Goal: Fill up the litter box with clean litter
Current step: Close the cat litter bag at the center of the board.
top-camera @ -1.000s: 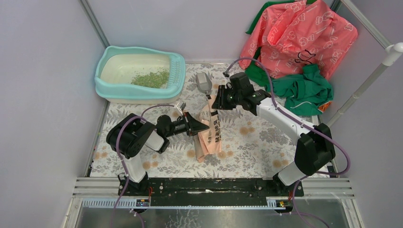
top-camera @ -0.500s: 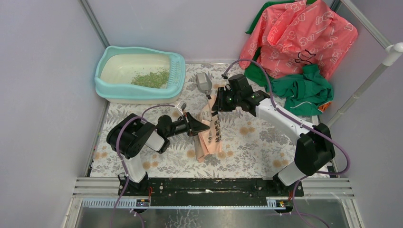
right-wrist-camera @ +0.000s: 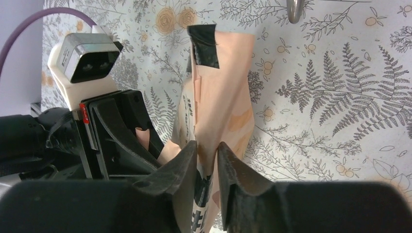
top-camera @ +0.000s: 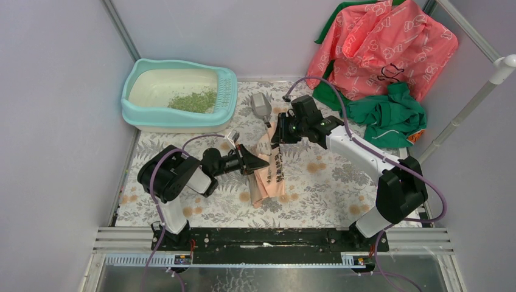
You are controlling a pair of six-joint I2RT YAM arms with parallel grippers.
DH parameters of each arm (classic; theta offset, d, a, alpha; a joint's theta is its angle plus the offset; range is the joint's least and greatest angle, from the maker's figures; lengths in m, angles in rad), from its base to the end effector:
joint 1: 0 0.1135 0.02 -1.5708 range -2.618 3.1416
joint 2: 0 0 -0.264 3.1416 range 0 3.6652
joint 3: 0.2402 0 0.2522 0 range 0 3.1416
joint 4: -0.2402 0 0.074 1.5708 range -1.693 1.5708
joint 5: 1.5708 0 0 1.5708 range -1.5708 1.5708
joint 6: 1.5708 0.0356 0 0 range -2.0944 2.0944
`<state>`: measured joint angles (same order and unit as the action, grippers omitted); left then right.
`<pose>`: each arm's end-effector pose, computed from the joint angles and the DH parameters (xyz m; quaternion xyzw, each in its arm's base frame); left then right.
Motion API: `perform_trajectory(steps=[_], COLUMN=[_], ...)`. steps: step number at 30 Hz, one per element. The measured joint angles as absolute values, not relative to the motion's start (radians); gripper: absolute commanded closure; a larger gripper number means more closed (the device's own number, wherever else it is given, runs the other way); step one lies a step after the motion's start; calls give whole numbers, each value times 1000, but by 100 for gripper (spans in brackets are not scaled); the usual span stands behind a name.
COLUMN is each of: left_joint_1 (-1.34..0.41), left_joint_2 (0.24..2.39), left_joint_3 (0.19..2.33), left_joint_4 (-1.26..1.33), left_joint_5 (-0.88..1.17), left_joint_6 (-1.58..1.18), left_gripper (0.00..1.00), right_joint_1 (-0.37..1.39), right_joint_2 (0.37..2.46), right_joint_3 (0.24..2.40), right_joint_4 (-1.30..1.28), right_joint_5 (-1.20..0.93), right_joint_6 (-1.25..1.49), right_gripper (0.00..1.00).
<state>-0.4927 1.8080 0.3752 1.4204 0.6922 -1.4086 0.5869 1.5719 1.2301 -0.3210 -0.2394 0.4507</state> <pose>0.2329 -0.1508 0.1345 -0.0821 0.7057 -0.6782 0.1878 0.2924 0.2046 0.2851 -0.1130 0.8866 0.3091 0.3249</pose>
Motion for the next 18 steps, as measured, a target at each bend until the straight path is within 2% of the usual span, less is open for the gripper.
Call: perform_trajectory(steps=[5,9,15,18], left_joint_1=[-498,-498,-498,-498], left_joint_2=[1815,1822,1825,1822], left_joint_3=[375,375,374,373], left_joint_4=[1423,1434,1444,1443], left_joint_5=[691,691,691,691], left_joint_6=[-1411,-1416,-1422,-1422], left_gripper=[78,77,64,62], right_joint_1=[595,602,606,608], right_joint_2=[1571,1571,1571,1570], right_joint_3=[1228,1217,1213,1213], right_joint_4=[-332,-334,-338,-338], right_joint_5=[-240,-237,-225,-219], right_joint_6=[446,441,437,437], right_gripper=[68,98,100,100])
